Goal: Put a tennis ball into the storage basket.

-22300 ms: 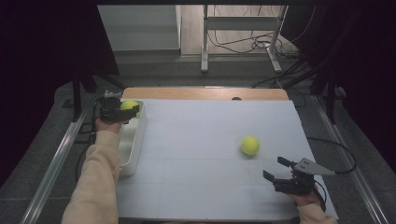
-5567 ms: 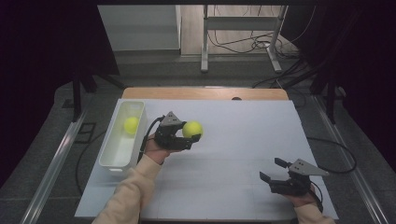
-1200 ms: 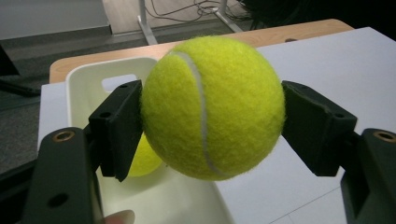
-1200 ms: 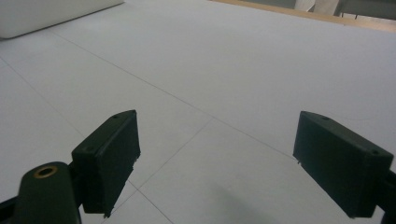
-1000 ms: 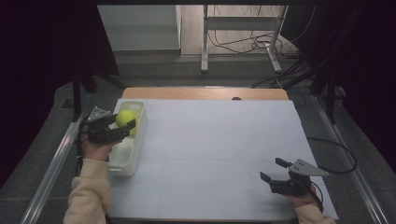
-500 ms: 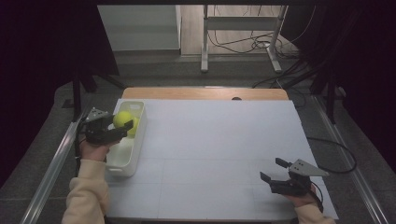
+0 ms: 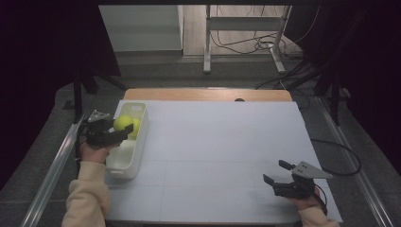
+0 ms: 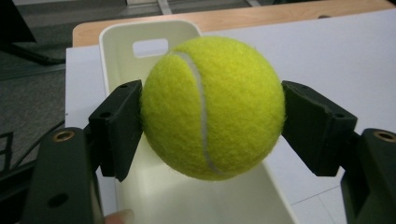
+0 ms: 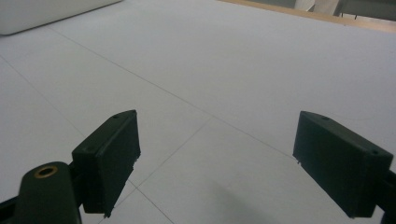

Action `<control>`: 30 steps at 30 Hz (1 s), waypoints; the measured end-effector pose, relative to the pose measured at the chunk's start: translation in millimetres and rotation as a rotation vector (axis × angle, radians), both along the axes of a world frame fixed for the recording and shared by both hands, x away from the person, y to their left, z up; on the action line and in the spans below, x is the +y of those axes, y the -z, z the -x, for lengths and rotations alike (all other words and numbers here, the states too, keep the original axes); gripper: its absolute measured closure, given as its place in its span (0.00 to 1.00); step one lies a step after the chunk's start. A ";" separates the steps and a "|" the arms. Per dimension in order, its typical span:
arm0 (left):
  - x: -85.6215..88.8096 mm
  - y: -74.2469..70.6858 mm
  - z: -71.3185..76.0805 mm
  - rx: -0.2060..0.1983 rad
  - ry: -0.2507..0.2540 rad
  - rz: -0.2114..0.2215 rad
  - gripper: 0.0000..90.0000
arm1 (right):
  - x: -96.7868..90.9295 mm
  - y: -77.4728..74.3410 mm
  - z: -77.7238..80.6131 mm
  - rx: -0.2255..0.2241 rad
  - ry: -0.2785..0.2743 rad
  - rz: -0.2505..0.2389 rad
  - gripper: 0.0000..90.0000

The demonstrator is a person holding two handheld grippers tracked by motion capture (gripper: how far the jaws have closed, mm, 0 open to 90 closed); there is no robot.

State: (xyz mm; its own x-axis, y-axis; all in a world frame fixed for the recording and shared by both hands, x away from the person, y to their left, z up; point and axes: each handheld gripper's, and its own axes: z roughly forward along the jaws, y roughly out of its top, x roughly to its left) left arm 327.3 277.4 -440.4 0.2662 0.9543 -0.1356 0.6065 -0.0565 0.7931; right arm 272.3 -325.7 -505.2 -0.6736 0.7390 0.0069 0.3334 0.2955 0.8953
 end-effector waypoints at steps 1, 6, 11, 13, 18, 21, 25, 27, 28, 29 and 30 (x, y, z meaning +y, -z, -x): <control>-0.1 0.7 -0.6 0.009 0.002 -0.006 0.29 | 0.0 0.0 0.0 0.000 0.000 -0.001 0.17; -0.9 4.2 -3.4 0.045 0.007 -0.019 0.29 | 0.1 0.1 -0.1 0.002 0.001 0.002 0.17; -1.3 5.8 -4.9 0.073 0.002 -0.039 0.29 | 0.1 0.2 -0.2 0.003 0.002 0.003 0.17; -1.7 5.7 -5.1 0.083 0.000 -0.050 0.29 | 0.1 0.2 -0.2 0.003 0.002 0.003 0.17; -2.2 6.7 -5.7 0.098 0.001 -0.058 0.29 | 0.1 0.2 -0.2 0.002 0.002 0.003 0.17; -2.0 6.3 -5.6 0.097 0.000 -0.059 0.29 | 0.0 0.2 -0.2 0.002 0.002 0.003 0.17; -1.8 6.0 -5.5 0.097 0.001 -0.057 0.29 | 0.1 0.3 -0.3 0.003 0.001 0.004 0.17; -1.7 6.3 -5.7 0.099 -0.001 -0.058 0.29 | 0.1 0.3 -0.3 0.003 0.001 0.004 0.17; -1.6 6.3 -5.9 0.100 -0.004 -0.057 0.28 | 0.1 0.3 -0.3 0.003 0.001 0.004 0.17; -1.2 5.9 -5.8 0.098 -0.014 -0.052 0.28 | 0.1 0.3 -0.2 0.003 0.001 0.004 0.17; -1.0 5.1 -5.5 0.091 -0.021 -0.048 0.29 | 0.1 0.2 -0.1 0.001 0.003 0.004 0.17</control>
State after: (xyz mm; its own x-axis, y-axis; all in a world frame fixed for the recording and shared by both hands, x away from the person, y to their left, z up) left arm 332.8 276.4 -445.5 0.2351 0.9654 -0.1126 0.6770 -0.0795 0.7317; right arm 272.4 -325.6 -505.4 -0.6713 0.7412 0.0046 0.3352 0.2980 0.8938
